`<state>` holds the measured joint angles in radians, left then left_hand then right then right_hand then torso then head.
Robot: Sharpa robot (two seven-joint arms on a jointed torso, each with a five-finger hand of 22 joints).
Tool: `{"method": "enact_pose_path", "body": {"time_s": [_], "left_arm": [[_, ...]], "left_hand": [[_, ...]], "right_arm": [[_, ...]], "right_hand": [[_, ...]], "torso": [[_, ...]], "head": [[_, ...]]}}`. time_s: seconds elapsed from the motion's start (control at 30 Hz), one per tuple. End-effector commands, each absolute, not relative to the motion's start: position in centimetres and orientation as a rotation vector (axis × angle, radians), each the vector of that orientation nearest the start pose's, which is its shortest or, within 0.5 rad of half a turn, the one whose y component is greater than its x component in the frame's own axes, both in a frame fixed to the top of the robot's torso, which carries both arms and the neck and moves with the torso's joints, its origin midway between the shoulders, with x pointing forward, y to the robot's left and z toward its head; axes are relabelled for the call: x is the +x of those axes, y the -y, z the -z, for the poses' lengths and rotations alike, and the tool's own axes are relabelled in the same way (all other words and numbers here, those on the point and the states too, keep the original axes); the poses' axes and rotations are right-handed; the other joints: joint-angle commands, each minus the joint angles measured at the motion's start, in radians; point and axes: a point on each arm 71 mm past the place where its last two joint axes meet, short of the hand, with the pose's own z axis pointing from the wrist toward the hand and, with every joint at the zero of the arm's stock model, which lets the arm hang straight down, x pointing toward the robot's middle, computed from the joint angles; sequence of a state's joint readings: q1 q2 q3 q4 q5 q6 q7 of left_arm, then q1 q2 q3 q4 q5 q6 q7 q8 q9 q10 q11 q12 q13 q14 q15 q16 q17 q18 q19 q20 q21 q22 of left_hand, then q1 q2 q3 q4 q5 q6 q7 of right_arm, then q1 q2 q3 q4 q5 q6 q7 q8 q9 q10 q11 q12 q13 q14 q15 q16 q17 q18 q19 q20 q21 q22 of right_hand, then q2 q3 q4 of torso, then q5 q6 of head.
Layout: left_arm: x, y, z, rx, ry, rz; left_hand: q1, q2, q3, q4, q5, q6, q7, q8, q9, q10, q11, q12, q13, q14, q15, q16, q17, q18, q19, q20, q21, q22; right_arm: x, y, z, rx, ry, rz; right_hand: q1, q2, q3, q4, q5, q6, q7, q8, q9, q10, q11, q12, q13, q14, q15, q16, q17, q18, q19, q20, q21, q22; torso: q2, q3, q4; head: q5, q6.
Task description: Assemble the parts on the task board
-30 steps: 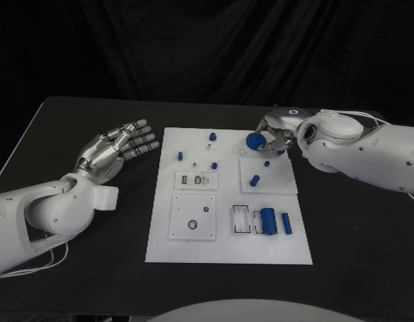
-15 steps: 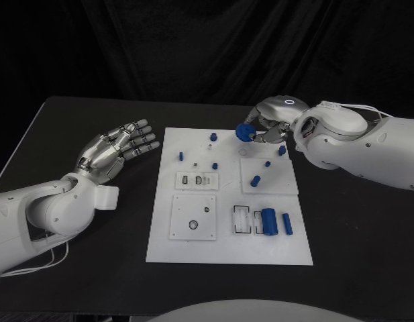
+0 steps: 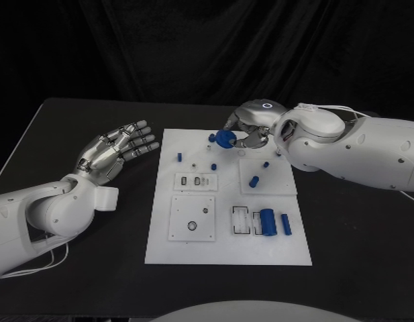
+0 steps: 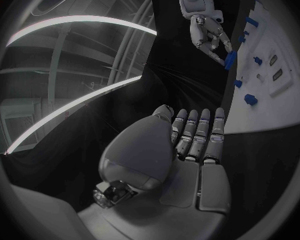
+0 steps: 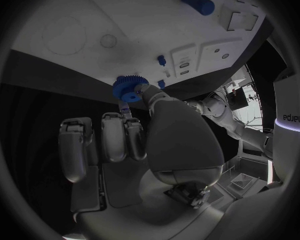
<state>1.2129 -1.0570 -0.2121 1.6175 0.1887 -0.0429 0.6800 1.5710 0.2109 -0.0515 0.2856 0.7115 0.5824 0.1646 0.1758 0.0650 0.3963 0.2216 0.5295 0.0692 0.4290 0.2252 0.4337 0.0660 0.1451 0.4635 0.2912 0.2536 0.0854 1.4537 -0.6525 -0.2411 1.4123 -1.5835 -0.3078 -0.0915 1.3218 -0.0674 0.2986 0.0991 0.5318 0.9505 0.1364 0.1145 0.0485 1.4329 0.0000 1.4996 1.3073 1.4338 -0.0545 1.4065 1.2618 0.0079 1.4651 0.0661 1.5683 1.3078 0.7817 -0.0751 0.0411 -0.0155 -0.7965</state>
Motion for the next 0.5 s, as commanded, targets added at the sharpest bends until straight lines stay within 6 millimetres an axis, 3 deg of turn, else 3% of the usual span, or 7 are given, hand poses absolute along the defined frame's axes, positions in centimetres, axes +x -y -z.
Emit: {"method": "enact_pose_path", "body": {"time_s": [0.03, 0.5], "left_arm": [[44.0, -28.3, 20.0, -1.184, -1.154, 1.833], [44.1, -28.2, 20.1, -1.187, -1.159, 1.835]], "left_hand": [[0.007, -0.001, 0.007, -0.002, 0.004, -0.002, 0.005, -0.004, 0.0, -0.001, 0.007, 0.006, -0.001, 0.0, 0.009, 0.006, 0.001, -0.02, -0.004, 0.0, -0.004, -0.002], [0.006, -0.002, 0.011, -0.002, 0.004, -0.001, 0.005, -0.004, 0.0, -0.001, 0.007, 0.007, -0.001, 0.0, 0.01, 0.008, 0.002, -0.021, -0.003, 0.0, -0.004, -0.002]], "right_arm": [[51.8, 12.6, 13.9, -0.54, -1.567, -0.541], [52.5, 10.4, 15.5, -0.557, -1.597, -0.538]], "right_hand": [[-0.006, 0.0, 0.005, -0.004, -0.013, 0.057, -0.058, 0.138, 0.423, -0.001, 0.005, -0.002, 0.133, 0.003, 0.004, -0.009, -0.004, -0.008, 0.106, -0.004, 0.003, 0.263], [-0.01, 0.004, 0.007, -0.007, -0.061, 0.045, -0.053, 0.132, 0.434, -0.011, 0.012, -0.007, 0.127, -0.001, 0.009, -0.016, -0.008, -0.008, 0.106, 0.001, 0.003, 0.263]], "torso": [[0.0, 0.0002, 0.0], [0.0, 0.0002, -0.0001]], "head": [[-0.001, -0.001], [0.003, -0.011]]}}
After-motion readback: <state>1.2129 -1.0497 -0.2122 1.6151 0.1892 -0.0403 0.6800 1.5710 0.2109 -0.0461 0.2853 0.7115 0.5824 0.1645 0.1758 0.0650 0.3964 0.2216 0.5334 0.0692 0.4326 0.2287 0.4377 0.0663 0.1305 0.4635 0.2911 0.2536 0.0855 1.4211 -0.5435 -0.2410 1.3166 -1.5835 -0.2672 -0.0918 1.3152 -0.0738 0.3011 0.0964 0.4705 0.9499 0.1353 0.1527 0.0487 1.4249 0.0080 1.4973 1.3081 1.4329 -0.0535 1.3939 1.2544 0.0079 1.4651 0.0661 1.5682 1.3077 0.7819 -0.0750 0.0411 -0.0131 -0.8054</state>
